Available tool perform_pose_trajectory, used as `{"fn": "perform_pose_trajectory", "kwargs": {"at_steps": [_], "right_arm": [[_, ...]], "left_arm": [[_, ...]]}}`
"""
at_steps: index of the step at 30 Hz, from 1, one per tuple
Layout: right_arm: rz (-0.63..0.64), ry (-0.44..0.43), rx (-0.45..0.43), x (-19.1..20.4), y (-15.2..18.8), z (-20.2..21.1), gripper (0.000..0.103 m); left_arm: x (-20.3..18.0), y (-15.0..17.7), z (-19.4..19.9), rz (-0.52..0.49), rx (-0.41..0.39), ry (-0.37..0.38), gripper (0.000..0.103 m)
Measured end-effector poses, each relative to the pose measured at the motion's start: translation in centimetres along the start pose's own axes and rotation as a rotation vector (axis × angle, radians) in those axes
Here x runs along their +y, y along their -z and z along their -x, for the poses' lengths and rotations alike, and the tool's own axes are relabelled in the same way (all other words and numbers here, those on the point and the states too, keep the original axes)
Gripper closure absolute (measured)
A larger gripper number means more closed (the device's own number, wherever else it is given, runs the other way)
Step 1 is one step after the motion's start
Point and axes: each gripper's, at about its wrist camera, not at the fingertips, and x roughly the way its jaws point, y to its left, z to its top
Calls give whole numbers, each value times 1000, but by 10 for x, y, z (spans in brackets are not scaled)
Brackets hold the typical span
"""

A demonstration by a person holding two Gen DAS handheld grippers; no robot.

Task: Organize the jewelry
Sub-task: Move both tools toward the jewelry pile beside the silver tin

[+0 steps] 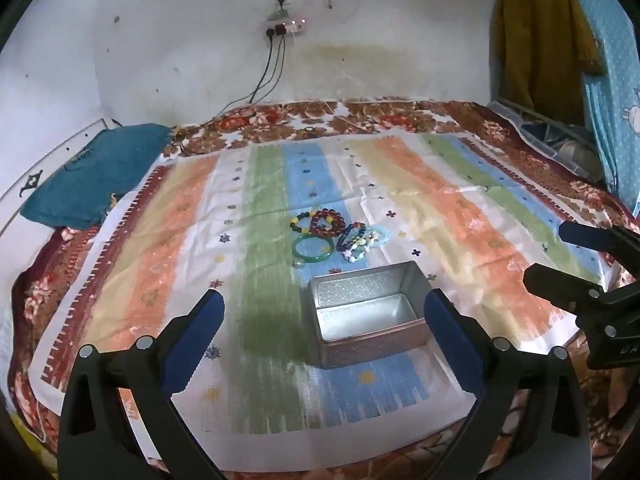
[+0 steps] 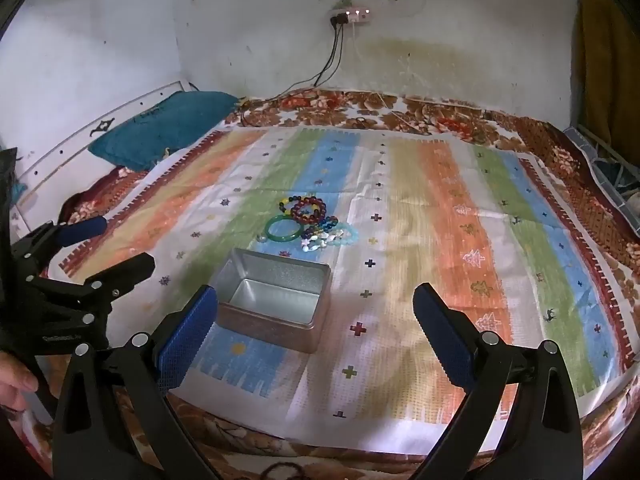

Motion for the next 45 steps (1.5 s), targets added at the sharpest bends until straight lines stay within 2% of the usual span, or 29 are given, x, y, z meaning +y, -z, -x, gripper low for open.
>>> {"fn": "perform_pose_trajectory", "kwargs": {"at_steps": [13, 23, 31, 45], "right_arm": [[-5, 1, -10, 2, 4, 5, 4], [1, 7, -11, 4, 0, 2, 4], [-22, 4, -65, 0, -1, 12, 4], [-8, 10, -53, 1, 1, 10, 4]], "left_arm": [[-9, 4, -7, -4, 2, -38, 6], [2, 6, -5, 0, -7, -29, 6], [0, 0, -2, 11, -10, -23, 6], [0, 0, 0, 13, -9, -22, 6]]}}
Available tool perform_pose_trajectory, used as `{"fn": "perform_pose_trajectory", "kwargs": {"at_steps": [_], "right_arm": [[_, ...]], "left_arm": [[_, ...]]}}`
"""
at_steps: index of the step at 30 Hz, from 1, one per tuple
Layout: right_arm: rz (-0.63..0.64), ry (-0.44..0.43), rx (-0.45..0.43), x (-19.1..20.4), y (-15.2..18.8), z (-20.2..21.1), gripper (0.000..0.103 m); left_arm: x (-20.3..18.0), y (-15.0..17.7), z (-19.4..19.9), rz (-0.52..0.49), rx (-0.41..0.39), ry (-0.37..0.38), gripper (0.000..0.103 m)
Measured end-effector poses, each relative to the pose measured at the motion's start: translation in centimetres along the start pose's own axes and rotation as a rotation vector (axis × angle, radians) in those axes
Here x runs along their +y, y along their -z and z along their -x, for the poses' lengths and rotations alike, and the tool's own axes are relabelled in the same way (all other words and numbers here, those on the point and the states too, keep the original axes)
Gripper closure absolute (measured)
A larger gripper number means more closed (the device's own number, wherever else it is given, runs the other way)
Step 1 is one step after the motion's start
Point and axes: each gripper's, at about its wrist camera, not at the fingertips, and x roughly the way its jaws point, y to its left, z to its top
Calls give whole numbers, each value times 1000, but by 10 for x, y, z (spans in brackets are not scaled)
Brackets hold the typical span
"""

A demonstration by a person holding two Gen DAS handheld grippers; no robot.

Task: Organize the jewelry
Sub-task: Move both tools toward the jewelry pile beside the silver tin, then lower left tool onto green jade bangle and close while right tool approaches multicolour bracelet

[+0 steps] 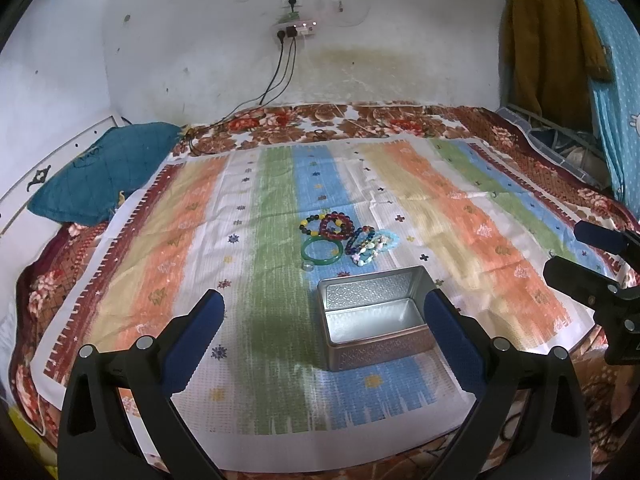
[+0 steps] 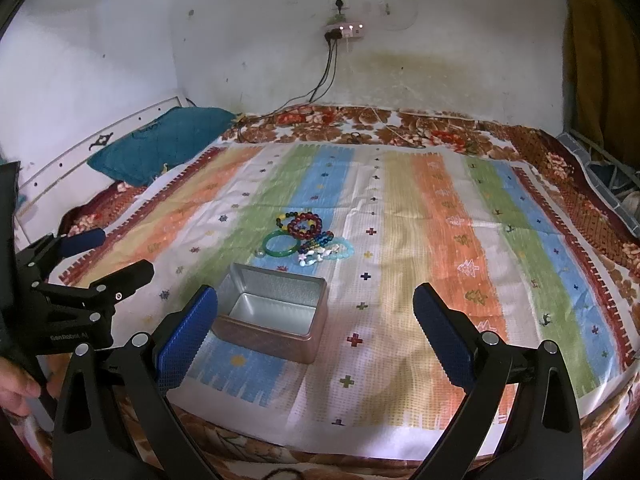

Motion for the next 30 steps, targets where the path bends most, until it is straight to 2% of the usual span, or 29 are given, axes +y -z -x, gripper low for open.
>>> {"fn": "perform_pose_trajectory", "kwargs": {"at_steps": [11, 18, 25, 30], "right_arm": [[-4, 5, -10, -1, 0, 0, 4], [-46, -12, 43, -6, -3, -16, 4], [-72, -27, 53, -6, -10, -29, 4], [-56, -28, 61, -2, -15, -40, 4]], "left_arm": [[2, -1, -5, 25, 20, 28, 6], [11, -3, -15, 86, 40, 40, 6], [27, -7, -37, 149, 100, 51, 6], [31, -11, -51, 141, 136, 35, 6]]}}
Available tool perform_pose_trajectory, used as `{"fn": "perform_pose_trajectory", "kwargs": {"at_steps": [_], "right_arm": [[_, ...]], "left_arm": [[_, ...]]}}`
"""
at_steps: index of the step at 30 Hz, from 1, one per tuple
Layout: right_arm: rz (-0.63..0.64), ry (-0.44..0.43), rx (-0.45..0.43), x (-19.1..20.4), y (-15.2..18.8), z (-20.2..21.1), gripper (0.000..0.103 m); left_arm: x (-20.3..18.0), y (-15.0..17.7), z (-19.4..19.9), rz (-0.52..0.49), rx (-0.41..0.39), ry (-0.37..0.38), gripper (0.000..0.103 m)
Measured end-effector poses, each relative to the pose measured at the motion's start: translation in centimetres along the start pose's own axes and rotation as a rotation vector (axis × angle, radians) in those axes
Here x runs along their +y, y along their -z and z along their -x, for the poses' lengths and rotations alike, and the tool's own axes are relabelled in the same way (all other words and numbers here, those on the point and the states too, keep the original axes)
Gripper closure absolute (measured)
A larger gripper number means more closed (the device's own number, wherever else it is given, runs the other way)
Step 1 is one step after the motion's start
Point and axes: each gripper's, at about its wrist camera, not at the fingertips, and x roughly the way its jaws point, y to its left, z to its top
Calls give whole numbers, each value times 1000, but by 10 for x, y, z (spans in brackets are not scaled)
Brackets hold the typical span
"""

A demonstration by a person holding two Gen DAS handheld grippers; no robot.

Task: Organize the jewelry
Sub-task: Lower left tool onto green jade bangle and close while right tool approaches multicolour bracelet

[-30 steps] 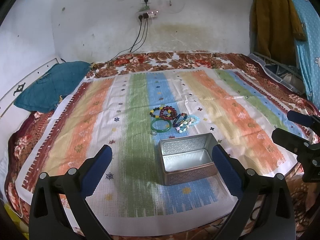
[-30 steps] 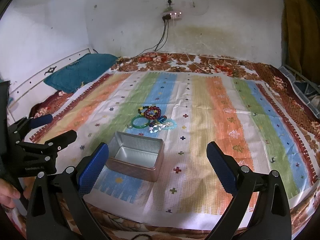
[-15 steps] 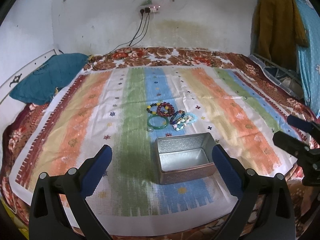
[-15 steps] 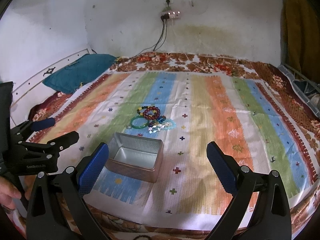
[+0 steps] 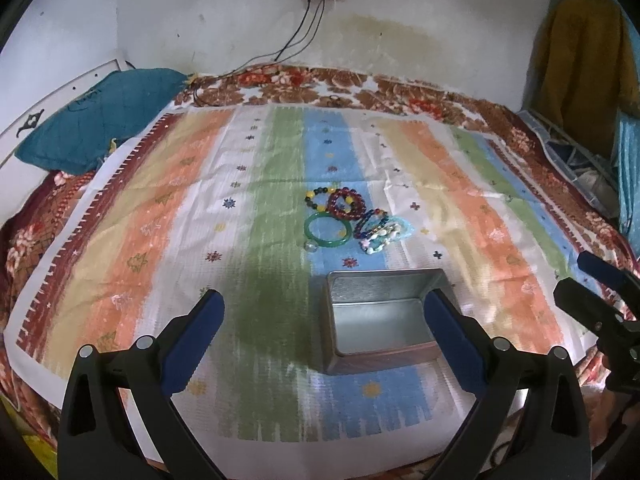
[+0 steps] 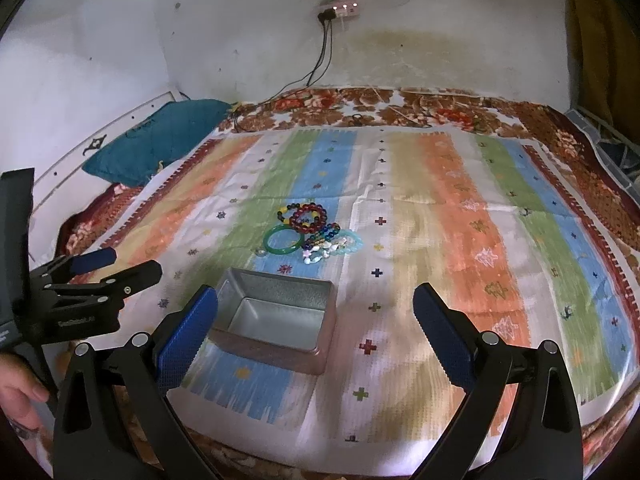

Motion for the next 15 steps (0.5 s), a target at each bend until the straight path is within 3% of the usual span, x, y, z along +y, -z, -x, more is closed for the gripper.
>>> {"fn": "perform_pose_trajectory", "kwargs": {"at_steps": [15], "right_arm": [[-68, 9, 73, -24, -26, -42, 4]], "left_arm": [[6, -29, -38, 20, 80, -22, 6]]}}
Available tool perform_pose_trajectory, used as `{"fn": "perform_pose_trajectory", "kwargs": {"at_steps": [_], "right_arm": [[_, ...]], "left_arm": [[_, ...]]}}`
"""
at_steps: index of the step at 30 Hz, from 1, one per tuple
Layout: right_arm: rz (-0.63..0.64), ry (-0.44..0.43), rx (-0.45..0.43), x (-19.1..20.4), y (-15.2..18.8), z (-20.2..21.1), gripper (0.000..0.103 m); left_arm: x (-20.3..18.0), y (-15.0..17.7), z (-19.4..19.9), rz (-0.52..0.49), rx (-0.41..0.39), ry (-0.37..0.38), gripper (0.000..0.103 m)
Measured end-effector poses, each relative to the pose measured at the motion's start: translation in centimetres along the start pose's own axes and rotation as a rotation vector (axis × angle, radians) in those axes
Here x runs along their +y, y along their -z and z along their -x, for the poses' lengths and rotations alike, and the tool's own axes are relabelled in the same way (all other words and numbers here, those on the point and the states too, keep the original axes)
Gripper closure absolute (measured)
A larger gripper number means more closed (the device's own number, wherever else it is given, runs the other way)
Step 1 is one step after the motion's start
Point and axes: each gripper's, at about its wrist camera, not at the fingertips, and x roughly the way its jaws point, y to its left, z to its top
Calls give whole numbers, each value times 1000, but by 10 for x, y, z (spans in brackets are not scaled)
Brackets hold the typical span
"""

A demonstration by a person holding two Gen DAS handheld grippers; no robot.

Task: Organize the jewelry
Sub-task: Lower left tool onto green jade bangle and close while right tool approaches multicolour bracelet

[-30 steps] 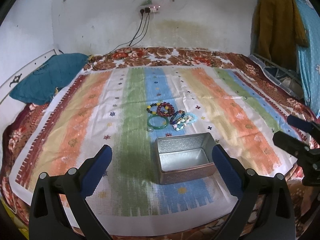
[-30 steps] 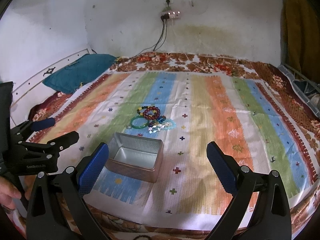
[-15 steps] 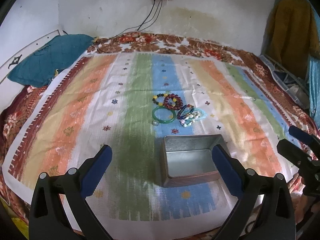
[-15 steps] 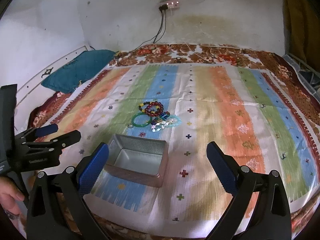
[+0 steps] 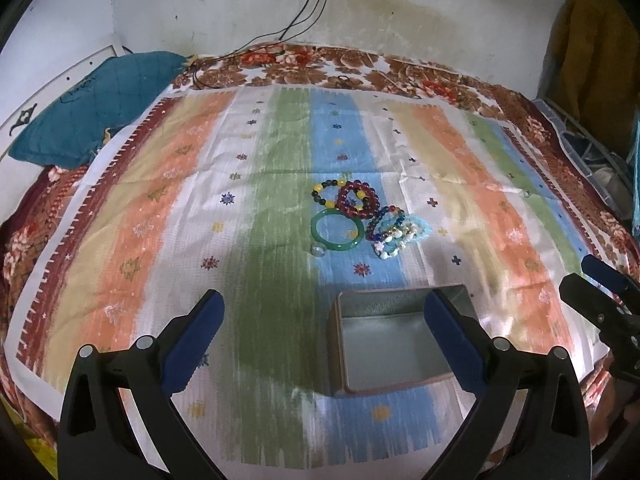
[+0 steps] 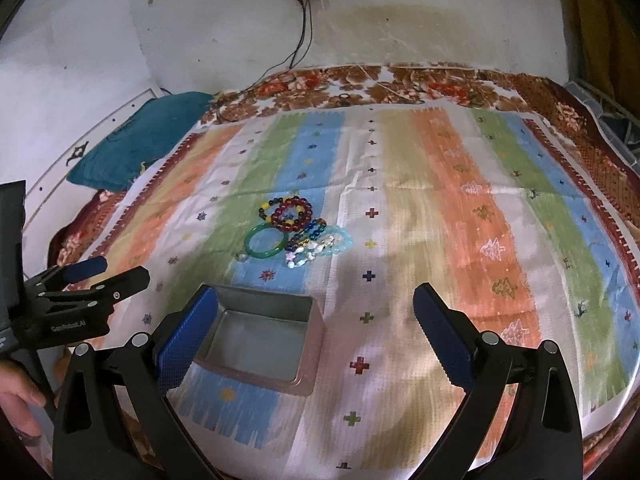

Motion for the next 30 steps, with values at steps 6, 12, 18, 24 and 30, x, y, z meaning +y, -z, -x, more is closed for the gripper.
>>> {"fn": "perform_pose_trajectory", "kwargs": {"at_steps": [6, 12, 18, 24, 30], "right_arm": [[9, 9, -2, 1, -14, -12, 4], [15, 3, 8, 3, -24, -24, 4], [-21, -15, 34, -1, -34, -37, 4], [-25, -31, 57, 1, -41, -50, 4], [-31, -36, 71, 1, -48, -60, 4]], "left_arm": [[-2, -14, -15, -6, 12, -31, 6], [0, -26, -31, 5, 40, -59, 6], [7, -39, -42, 28, 46, -103, 6], [9, -47, -57, 32, 75, -111, 6], [10, -52, -73, 36, 104, -120, 6]]}}
